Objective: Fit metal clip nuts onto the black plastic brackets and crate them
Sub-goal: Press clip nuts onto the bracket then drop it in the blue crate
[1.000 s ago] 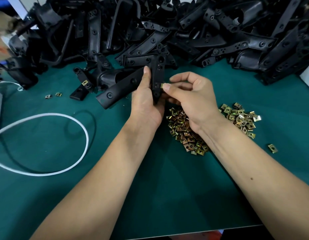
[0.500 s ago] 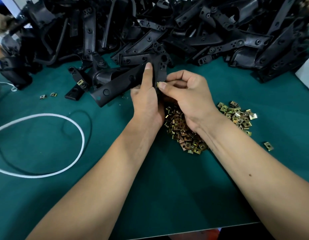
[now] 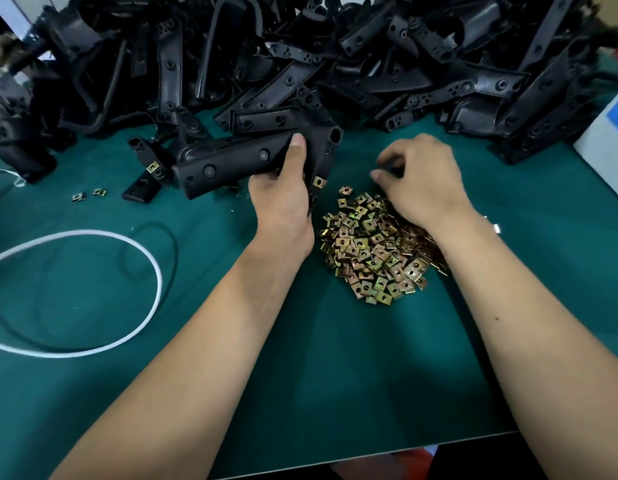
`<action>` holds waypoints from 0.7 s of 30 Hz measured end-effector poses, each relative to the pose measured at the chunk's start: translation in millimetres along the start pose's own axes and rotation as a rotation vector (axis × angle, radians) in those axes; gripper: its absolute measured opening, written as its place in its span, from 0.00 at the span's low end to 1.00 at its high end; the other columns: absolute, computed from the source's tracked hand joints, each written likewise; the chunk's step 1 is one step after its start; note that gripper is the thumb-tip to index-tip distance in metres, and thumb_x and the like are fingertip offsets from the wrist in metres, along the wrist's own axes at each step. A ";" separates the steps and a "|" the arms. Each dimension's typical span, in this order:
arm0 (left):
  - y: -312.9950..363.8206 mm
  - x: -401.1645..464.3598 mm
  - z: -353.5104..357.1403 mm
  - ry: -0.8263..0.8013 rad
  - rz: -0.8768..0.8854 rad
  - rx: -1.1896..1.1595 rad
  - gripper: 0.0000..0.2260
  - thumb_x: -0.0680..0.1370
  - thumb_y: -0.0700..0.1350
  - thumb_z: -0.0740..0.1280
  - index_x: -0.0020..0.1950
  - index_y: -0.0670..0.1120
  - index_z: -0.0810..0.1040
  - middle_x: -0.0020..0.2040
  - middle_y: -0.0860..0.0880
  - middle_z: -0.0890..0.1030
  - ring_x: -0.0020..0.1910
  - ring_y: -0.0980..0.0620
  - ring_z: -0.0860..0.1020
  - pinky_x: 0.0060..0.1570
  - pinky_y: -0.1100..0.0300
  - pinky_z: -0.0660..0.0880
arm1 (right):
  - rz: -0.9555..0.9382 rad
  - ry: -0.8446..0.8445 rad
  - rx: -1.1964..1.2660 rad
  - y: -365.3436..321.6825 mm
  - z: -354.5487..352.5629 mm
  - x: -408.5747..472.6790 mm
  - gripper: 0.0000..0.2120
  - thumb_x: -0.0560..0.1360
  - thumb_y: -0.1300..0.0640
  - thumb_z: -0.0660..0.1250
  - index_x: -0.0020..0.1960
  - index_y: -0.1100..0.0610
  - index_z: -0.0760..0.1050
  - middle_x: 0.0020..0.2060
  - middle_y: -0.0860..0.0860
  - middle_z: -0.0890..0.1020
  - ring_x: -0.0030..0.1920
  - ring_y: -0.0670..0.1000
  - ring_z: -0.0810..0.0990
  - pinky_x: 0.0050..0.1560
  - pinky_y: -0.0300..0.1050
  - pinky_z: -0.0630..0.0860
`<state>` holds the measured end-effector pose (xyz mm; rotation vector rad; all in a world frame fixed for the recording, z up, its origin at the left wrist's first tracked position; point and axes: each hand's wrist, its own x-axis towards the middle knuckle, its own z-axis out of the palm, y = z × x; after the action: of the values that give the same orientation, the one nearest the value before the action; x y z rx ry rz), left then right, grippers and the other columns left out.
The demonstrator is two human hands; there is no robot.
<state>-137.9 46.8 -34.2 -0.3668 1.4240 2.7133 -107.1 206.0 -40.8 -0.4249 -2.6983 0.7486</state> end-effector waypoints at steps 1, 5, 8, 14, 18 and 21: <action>-1.0 -0.9 1.1 0.012 0.018 0.003 0.13 0.82 0.41 0.70 0.64 0.37 0.79 0.62 0.40 0.84 0.62 0.40 0.82 0.64 0.40 0.78 | -0.030 -0.010 -0.018 -2.7 2.3 -1.0 0.09 0.78 0.48 0.72 0.56 0.51 0.83 0.53 0.52 0.78 0.54 0.54 0.78 0.58 0.47 0.75; 1.3 0.6 0.1 0.057 0.002 -0.038 0.04 0.81 0.42 0.71 0.54 0.45 0.78 0.60 0.42 0.85 0.60 0.41 0.83 0.61 0.42 0.80 | -0.124 -0.048 -0.015 -13.3 6.5 -4.5 0.13 0.77 0.41 0.71 0.55 0.48 0.83 0.50 0.50 0.76 0.50 0.53 0.77 0.51 0.47 0.74; 3.0 2.0 -0.8 0.072 -0.011 -0.065 0.05 0.81 0.42 0.72 0.52 0.46 0.76 0.57 0.44 0.86 0.53 0.44 0.86 0.55 0.46 0.83 | -0.177 -0.132 -0.044 -20.6 7.0 -6.7 0.10 0.75 0.42 0.75 0.50 0.48 0.81 0.47 0.48 0.77 0.49 0.51 0.77 0.48 0.47 0.74; 6.5 2.4 -2.2 0.068 -0.061 -0.067 0.08 0.81 0.44 0.72 0.53 0.46 0.74 0.58 0.42 0.85 0.51 0.45 0.86 0.48 0.52 0.84 | -0.207 -0.091 0.116 -27.5 9.5 -11.4 0.04 0.76 0.57 0.76 0.47 0.55 0.82 0.42 0.48 0.83 0.44 0.50 0.81 0.51 0.47 0.80; 11.1 4.9 -5.1 0.061 -0.109 -0.077 0.16 0.81 0.47 0.72 0.65 0.42 0.74 0.63 0.40 0.83 0.50 0.47 0.84 0.41 0.58 0.82 | -0.140 -0.100 0.374 -28.1 6.5 -12.4 0.02 0.77 0.59 0.75 0.48 0.56 0.82 0.36 0.44 0.84 0.38 0.40 0.82 0.41 0.28 0.73; 13.3 5.6 -7.0 0.055 -0.127 -0.084 0.21 0.81 0.47 0.72 0.70 0.39 0.73 0.63 0.40 0.83 0.45 0.48 0.83 0.37 0.60 0.80 | -0.117 -0.147 0.436 -28.1 8.2 -13.2 0.02 0.78 0.59 0.73 0.49 0.56 0.81 0.35 0.46 0.86 0.36 0.43 0.84 0.42 0.32 0.76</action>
<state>-144.1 33.1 -28.7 -0.5224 1.2558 2.6853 -103.7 174.6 -35.2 -0.1080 -2.5541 1.3353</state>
